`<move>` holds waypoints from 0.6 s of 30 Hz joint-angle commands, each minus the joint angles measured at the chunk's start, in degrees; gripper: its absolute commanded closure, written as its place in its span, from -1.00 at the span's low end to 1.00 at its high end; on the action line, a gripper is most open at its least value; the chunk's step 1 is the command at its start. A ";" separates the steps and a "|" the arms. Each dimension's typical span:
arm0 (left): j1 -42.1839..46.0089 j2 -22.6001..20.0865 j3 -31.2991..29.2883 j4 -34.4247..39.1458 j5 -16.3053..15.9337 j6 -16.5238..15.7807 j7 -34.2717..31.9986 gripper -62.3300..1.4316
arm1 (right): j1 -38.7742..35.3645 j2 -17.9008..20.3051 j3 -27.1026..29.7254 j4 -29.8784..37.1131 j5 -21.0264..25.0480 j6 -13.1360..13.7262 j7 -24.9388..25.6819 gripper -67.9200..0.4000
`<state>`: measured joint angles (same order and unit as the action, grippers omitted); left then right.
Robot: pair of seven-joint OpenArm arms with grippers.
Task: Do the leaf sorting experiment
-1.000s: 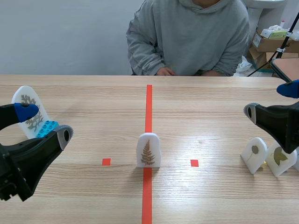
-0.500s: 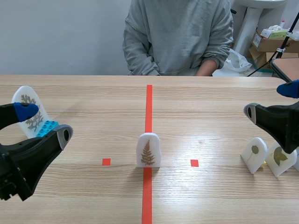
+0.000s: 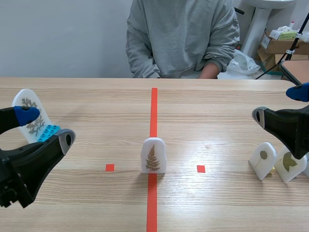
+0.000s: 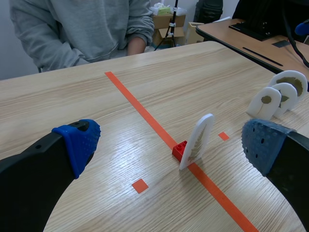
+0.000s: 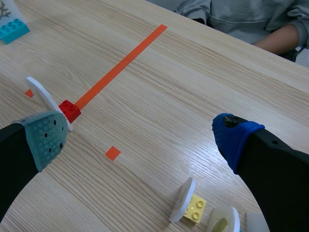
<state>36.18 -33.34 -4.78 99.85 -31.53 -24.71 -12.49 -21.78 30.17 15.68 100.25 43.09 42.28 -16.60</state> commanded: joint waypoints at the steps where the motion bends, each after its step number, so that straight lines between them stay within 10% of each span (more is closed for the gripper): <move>1: -0.17 0.28 0.20 0.59 -0.42 -0.31 -1.01 -1.00 | 0.66 0.76 0.76 0.20 0.68 0.44 0.85 -0.83; 18: -12.04 -5.11 5.75 -10.69 2.64 -2.58 1.90 -1.00 | 0.63 0.79 0.76 0.20 0.66 0.44 0.37 -0.83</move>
<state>24.82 -37.85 0.25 88.62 -28.69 -26.79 -9.63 -21.78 30.17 15.68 100.25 43.05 42.28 -16.99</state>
